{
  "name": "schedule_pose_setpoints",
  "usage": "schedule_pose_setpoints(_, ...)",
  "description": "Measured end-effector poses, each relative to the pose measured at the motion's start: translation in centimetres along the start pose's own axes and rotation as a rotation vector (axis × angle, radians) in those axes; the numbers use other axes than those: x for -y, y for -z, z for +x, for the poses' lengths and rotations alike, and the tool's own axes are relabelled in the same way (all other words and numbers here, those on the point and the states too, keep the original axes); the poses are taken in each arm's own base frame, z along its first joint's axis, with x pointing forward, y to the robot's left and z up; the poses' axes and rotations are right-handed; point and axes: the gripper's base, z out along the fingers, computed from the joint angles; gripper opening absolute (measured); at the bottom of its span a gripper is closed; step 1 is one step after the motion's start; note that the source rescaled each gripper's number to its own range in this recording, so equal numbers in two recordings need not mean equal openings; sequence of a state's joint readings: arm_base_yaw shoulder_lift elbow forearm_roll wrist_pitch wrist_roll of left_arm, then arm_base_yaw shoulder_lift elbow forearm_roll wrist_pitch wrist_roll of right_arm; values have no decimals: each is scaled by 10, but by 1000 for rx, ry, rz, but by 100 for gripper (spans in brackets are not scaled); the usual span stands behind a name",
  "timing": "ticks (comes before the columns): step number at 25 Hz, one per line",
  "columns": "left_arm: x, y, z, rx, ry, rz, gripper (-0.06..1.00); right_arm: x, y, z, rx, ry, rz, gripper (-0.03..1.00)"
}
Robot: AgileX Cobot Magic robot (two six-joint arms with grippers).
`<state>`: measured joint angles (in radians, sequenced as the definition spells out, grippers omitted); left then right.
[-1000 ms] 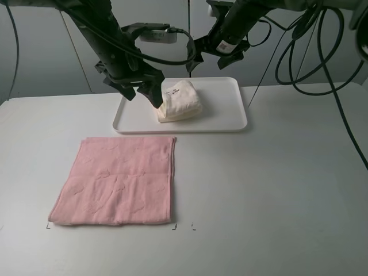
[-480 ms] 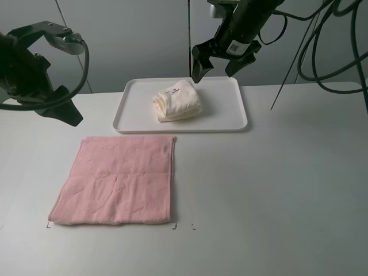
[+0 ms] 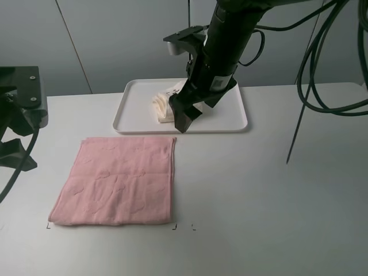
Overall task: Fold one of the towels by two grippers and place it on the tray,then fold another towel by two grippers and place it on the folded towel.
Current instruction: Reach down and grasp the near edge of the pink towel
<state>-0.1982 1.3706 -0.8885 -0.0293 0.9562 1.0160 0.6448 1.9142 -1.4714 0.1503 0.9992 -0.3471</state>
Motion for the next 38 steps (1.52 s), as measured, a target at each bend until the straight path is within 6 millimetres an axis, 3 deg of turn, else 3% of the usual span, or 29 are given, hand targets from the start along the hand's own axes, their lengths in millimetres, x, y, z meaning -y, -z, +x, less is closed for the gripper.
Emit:
schedule_pose_setpoints(11,18,-33,19,-67,-308,-2,93,-62,-21,3,-67,441,18,98)
schedule_pose_setpoints(20,34,-76,31,-54,-371,-37,93,-68,-29,-1,-32,564,0,98)
schedule_pose_setpoints(27,41,-98,30,-46,-403,90,93,-79,-64,1,-94,575,-80,98)
schedule_pose_setpoints(31,43,-106,32,-60,-452,139,93,-92,-77,3,-122,614,-102,98)
schedule_pose_setpoints(38,48,-114,25,-59,-531,160,93,-95,-94,6,-159,616,-127,98)
